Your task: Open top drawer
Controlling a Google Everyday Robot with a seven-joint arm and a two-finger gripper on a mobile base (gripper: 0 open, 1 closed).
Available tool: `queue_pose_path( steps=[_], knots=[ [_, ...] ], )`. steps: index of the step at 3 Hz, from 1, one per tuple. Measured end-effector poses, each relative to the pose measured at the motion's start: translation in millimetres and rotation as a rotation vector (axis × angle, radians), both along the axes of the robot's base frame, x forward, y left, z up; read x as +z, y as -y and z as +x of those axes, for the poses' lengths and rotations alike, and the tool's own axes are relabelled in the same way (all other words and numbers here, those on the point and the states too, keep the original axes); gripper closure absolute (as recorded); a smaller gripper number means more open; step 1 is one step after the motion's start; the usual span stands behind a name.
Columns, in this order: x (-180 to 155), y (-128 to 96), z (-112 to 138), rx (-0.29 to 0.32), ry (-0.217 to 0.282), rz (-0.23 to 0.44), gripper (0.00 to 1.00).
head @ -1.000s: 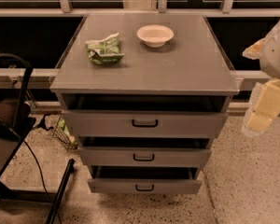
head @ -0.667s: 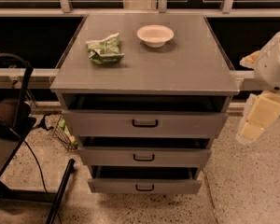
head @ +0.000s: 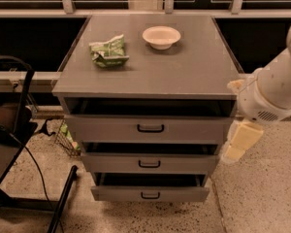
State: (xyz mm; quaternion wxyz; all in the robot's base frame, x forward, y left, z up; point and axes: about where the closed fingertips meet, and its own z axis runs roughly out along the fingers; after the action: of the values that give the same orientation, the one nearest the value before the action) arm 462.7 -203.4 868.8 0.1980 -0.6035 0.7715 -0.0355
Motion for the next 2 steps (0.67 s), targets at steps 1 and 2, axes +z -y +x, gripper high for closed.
queue_pose_path(
  steps=[1, 2],
  knots=[
    [-40, -12, 9, 0.012, -0.026, -0.004, 0.00],
    [-84, -21, 20, 0.012, -0.081, -0.022, 0.00]
  ],
)
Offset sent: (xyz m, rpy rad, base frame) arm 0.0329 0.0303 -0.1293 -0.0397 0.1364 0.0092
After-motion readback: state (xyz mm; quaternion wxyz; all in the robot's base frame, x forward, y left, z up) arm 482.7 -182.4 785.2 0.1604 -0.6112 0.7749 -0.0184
